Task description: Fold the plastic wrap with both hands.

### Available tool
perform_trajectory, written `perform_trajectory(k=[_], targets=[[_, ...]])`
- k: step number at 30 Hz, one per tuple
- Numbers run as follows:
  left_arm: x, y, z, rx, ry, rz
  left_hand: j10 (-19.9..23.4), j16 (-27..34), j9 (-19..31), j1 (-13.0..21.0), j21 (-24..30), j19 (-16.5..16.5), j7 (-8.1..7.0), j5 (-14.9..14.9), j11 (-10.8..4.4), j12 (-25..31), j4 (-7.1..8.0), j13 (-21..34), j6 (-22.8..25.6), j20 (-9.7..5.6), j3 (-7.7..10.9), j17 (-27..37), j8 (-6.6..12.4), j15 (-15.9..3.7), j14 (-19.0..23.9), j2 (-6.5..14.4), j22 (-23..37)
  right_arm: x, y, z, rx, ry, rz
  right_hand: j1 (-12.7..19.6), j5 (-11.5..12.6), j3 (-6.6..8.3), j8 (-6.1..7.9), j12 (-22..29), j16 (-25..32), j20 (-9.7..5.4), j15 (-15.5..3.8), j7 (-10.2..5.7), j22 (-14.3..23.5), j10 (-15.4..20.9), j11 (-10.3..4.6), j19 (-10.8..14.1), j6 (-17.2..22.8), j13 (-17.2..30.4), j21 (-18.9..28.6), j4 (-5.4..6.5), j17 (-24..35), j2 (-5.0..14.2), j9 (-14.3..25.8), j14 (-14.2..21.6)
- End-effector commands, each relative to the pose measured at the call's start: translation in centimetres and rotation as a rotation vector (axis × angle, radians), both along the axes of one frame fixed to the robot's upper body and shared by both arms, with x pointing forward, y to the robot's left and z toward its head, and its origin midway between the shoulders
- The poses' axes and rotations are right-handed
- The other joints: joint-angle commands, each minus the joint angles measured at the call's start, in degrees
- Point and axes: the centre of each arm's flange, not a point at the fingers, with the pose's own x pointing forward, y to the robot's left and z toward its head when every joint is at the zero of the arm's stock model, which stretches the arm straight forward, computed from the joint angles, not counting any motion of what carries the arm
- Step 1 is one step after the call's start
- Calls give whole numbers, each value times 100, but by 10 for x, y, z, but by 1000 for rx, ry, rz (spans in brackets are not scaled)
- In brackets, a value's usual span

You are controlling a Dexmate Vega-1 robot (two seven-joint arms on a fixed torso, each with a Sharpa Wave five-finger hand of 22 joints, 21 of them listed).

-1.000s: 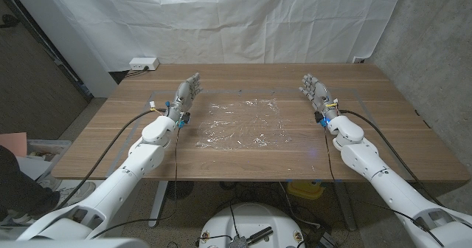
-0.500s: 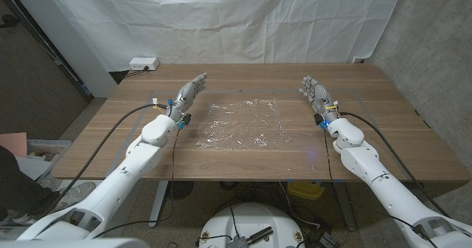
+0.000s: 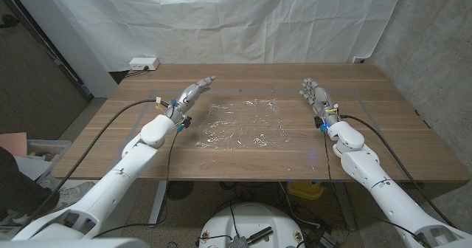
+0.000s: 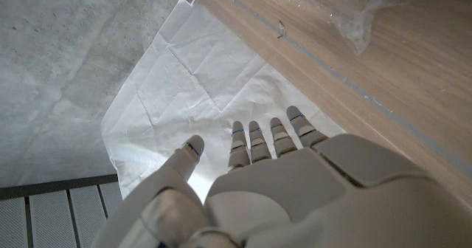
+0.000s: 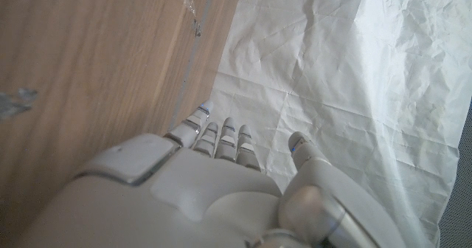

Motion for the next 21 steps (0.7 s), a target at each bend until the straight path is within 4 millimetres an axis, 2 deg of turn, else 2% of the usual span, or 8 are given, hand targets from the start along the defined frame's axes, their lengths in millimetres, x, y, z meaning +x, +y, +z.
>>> perform_trajectory(k=[1,5,7,9,11,14,18,21], targets=[[-15,-7,-3,232,-87,99,178,8,29,113,64,85,-52,-34,-48,43,-61,17,202,28,48,-2,28,-46,142,276,28,-7,0,-10,19,-1,-4,57,-7,13,29,18,24,-56,1,-5,11,46,5,56,46,19,41,-35,20,-8,30,16],[-19,-9,-3,280,-119,126,313,10,30,160,70,125,-71,-52,-73,53,-113,18,383,28,70,-4,39,-121,256,246,29,-9,-1,-12,16,-2,-7,61,-10,12,29,18,24,-56,3,-2,11,52,10,58,55,19,40,-40,23,-4,30,19],[-22,-10,-4,303,-147,149,517,23,33,181,84,180,-66,-71,-65,86,-131,23,502,212,85,6,21,-159,392,229,33,-9,-2,-13,18,-3,-13,64,-12,11,31,20,24,-56,0,-4,11,61,10,58,65,19,39,-43,24,-2,31,21],[-25,-10,-4,331,-173,179,740,60,37,176,97,232,-50,-89,-27,124,-122,31,726,403,94,24,39,-102,597,209,38,-10,-2,-14,21,-1,-12,66,-14,10,30,20,24,-55,4,-2,11,66,16,59,67,19,39,-46,25,0,31,23],[-27,-9,-4,357,-188,207,901,70,38,190,100,251,-47,-94,-4,157,-135,36,851,449,112,27,46,-103,700,206,42,-9,-1,-14,19,1,-10,68,-15,9,30,20,24,-56,1,-2,11,69,7,60,71,19,39,-48,26,2,31,24],[-28,-8,-4,389,-201,241,1059,75,41,205,106,278,-9,-102,-19,180,-149,43,1058,479,136,30,72,-126,816,204,46,-8,-1,-14,20,0,-9,71,-17,8,32,23,26,-55,2,0,11,80,9,63,82,20,39,-50,27,3,31,31],[-29,-8,-7,449,-214,271,1156,80,42,232,145,384,-12,-108,-51,182,-186,46,1154,394,161,25,60,-184,933,196,50,-7,1,-12,17,-6,-6,76,-21,5,30,24,28,-63,4,1,11,92,25,67,89,20,39,-56,30,8,32,40],[-31,-8,-10,479,-228,294,1301,96,41,270,159,430,-38,-126,-87,201,-255,48,1325,411,177,23,75,-209,1087,157,52,-6,1,-13,21,-2,-9,78,-23,3,29,23,27,-62,6,0,12,96,12,68,94,20,38,-59,32,9,32,39]])
